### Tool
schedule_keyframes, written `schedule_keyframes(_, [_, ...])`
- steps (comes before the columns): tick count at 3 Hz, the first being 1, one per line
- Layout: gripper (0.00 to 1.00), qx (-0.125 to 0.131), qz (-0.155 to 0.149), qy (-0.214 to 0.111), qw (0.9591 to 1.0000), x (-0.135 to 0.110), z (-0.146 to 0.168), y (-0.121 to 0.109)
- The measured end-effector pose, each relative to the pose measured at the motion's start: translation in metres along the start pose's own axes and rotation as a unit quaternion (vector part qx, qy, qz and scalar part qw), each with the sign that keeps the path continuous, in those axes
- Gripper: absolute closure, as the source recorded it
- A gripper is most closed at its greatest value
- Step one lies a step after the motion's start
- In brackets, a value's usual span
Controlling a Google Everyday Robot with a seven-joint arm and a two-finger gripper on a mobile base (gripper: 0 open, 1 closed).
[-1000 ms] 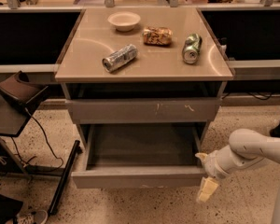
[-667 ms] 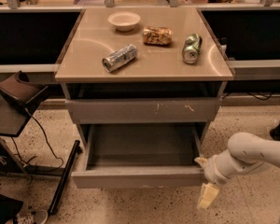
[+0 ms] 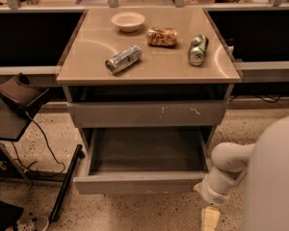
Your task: Close middle drawer
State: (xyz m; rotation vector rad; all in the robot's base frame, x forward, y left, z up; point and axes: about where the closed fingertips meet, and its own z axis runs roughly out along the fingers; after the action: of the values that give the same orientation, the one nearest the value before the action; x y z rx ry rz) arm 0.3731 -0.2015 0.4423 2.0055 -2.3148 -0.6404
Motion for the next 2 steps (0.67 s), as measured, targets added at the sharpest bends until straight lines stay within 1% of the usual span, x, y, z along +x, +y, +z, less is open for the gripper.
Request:
schedule_keyframes(1, [0.00, -0.056, -0.002, -0.004, 0.9984, 0.002, 0.043, -0.002])
schedule_keyframes(2, [0.00, -0.038, 0.024, -0.063, 0.9970, 0.016, 0.066, -0.042])
